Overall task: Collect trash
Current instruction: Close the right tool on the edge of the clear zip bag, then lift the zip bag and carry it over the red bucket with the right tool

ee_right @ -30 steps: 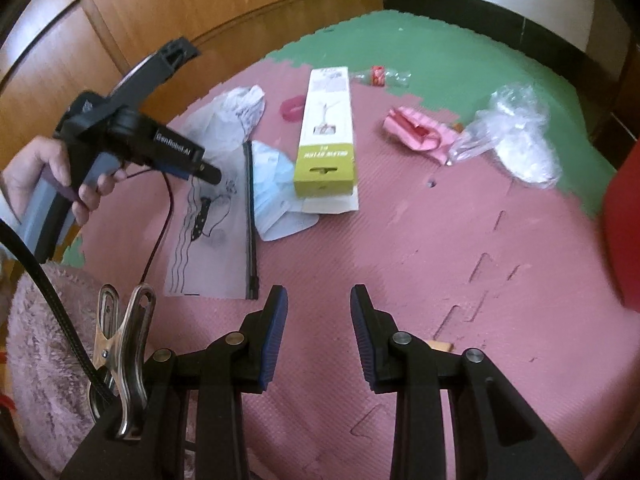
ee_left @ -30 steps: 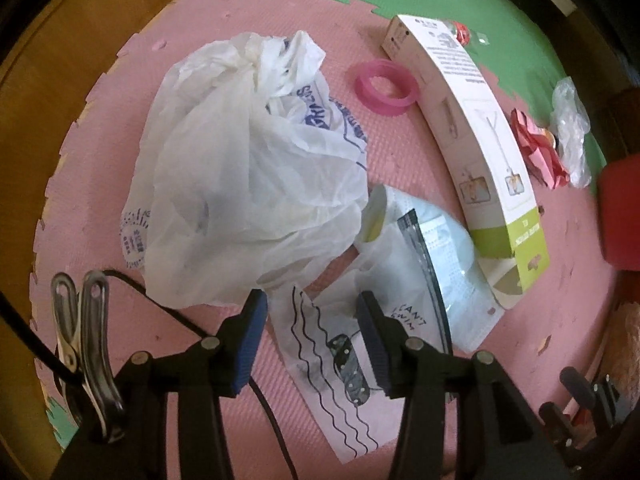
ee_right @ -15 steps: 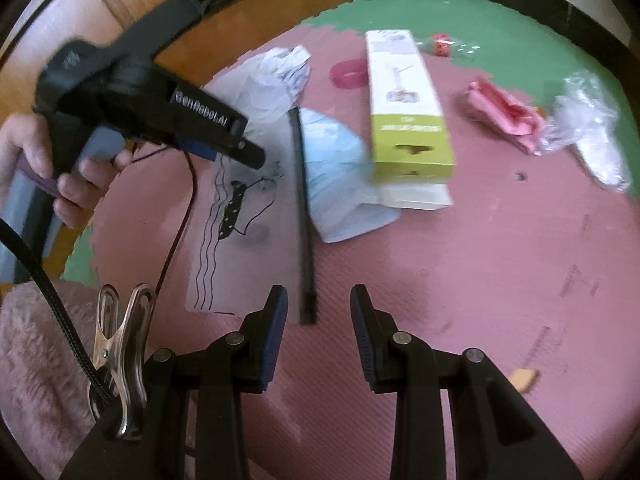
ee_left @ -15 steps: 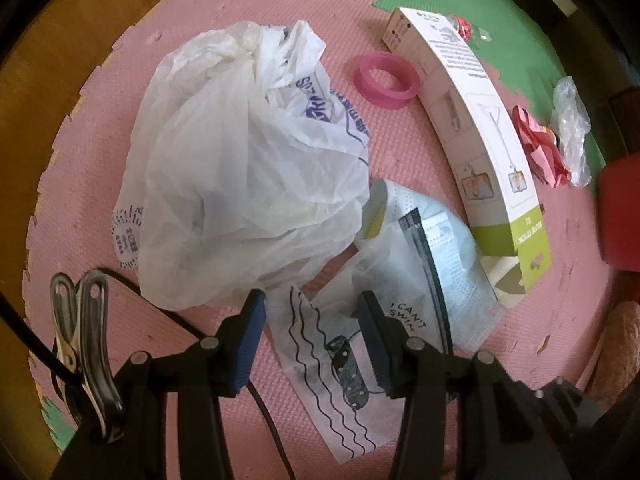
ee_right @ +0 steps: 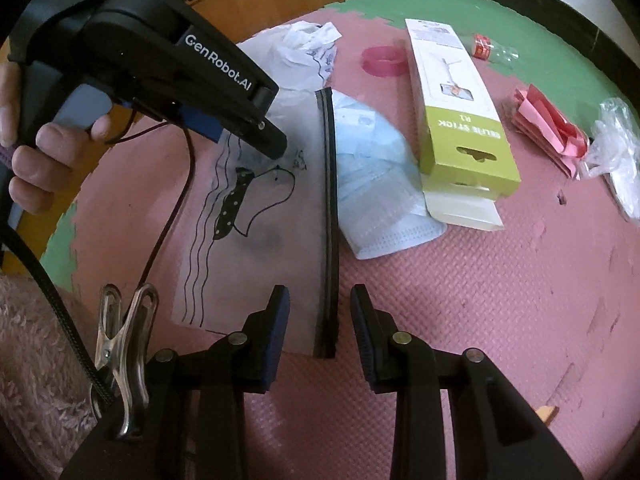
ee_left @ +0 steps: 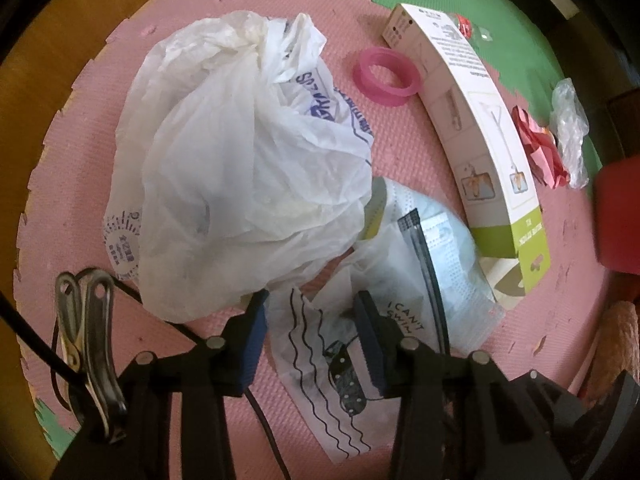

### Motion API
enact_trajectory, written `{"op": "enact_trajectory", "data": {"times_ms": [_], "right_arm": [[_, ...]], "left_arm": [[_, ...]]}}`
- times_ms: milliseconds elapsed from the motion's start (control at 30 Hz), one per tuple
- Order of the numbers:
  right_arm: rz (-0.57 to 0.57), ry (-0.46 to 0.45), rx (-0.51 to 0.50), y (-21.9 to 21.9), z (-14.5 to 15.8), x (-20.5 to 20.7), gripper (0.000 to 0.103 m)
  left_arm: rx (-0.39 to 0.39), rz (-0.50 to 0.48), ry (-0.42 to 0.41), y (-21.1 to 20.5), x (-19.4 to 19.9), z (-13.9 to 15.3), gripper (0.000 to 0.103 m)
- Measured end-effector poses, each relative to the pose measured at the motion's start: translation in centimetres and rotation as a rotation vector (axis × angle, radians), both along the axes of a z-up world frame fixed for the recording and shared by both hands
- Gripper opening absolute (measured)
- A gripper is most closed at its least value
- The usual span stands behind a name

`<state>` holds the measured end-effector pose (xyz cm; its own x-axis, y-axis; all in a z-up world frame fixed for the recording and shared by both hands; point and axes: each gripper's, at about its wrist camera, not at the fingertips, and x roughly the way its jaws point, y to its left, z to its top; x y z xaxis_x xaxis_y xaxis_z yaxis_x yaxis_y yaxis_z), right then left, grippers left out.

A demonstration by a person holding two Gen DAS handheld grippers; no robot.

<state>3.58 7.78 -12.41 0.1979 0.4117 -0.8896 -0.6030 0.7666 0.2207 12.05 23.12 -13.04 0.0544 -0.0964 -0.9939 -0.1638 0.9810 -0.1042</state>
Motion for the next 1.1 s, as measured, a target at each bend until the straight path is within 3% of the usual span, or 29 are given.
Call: {"op": "enact_trajectory", "data": {"times_ms": [33,133,367,667,1100], "right_arm": [[0.001,0.001,0.002,0.0,0.0,0.0,0.02],[-0.007,0.007,0.008,-0.2,-0.1,0.3,0.013],[-0.046,0.047,0.072,-2.0,0.4,0.9,0.004],[-0.072,0.017,0.128,-4.3,3.1,0.8,0.004],[-0.118,-0.042,0.177,-6.9,6.8,0.1,0.004]], "left_arm": [[-0.002,0.002,0.0,0.1,0.0,0.0,0.038],[-0.012,0.004,0.0,0.1,0.0,-0.1,0.026],[-0.037,-0.023,-0.012,-0.2,-0.7,0.9,0.019],[-0.071,-0.04,-0.116,-0.3,-2.3,4.6,0.019],[-0.074,-0.064,-0.255,-4.4,-4.1,10.6,0.019]]}}
